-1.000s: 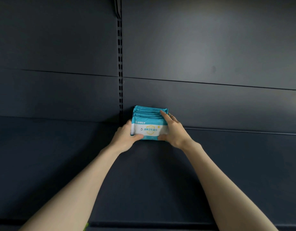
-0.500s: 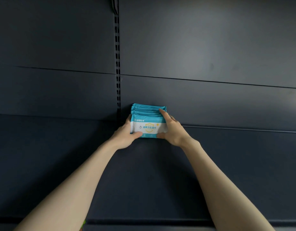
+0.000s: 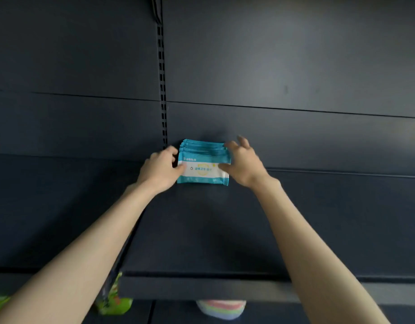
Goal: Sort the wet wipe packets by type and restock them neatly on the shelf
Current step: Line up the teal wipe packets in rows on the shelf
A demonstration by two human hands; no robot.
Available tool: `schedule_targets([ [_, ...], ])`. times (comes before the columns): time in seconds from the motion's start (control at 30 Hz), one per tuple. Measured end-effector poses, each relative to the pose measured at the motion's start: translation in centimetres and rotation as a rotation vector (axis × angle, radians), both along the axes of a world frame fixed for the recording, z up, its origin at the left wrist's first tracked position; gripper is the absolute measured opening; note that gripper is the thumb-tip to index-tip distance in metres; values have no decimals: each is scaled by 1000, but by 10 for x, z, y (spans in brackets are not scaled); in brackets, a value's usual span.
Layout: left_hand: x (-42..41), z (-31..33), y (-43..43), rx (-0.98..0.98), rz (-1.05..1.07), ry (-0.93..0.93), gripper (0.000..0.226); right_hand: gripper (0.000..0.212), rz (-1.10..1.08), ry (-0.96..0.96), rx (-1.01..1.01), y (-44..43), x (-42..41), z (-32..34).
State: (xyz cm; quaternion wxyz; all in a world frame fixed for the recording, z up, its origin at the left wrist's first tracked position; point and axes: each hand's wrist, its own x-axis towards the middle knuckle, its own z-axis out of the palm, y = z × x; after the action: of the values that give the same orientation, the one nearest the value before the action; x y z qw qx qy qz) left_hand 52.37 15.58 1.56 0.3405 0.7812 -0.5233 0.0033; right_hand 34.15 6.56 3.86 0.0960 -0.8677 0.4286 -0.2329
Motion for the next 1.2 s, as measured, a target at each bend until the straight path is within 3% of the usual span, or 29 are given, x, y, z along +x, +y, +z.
schedule_targets([
  [0.23, -87, 11, 106, -326, -186, -31, 19, 20, 57, -391, -186, 106, -78, -4],
  [0.4, -157, -47, 171, -392, -302, -11, 30, 23, 21, -436, -152, 182, -156, -69],
  [0.5, -201, -94, 193, -308, -354, 38, 34, 23, -7, -365, -65, 211, -202, -115],
  [0.67, -273, -189, 214, -35, -370, 114, 7, 18, -50, -255, 107, 232, -275, -203],
  [0.77, -314, -241, 216, 110, -357, 178, 9, 18, -112, -186, 246, 233, -318, -260],
  [1.0, -404, -385, 212, 426, -147, 444, 8, 16, -135, -5, 641, 225, -399, -388],
  [1.2, -456, -502, 222, 634, 29, 632, 6, 16, -214, 35, 921, 227, -435, -509],
])
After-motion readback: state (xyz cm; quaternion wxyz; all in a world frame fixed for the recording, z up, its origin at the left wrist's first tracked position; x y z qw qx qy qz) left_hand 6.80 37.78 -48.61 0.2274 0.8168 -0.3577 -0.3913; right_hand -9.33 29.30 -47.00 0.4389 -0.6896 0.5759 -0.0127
